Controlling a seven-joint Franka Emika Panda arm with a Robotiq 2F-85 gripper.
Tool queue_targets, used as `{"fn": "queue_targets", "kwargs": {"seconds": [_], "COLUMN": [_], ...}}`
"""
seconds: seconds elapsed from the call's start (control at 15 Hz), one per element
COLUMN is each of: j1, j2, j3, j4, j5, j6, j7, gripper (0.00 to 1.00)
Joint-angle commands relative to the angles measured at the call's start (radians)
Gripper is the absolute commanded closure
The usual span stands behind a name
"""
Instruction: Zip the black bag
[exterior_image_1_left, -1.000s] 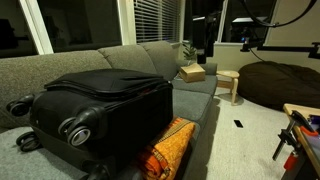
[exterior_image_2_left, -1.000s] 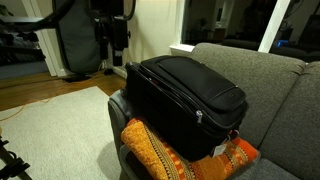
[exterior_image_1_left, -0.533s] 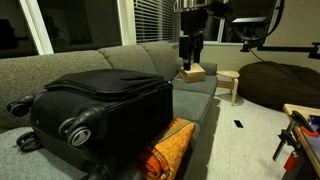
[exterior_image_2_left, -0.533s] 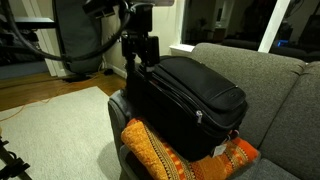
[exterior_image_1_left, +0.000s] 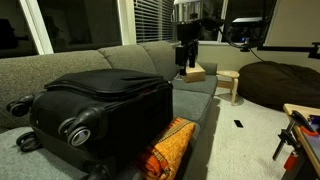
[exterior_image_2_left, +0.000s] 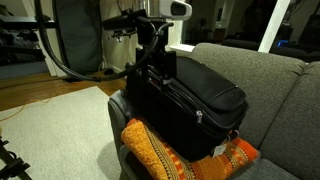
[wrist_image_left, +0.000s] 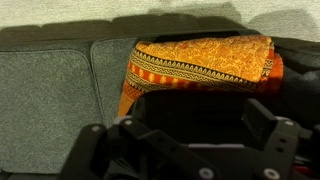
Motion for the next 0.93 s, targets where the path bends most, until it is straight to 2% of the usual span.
{"fn": "queue_targets", "kwargs": {"seconds": [0.0, 0.53, 0.87], "j1": [0.003, -0.021, -0.075], "j2": [0.000, 0.171, 0.291], "j3": [-0.004, -0.042, -0.035], "j4": [0.002, 0.138, 0.249], "j5": [0.001, -0.051, -0.002], "j6": [-0.003, 0.060, 0.094], "j7": [-0.001, -0.082, -0.243], "gripper": [0.00, 0.00, 0.00]}}
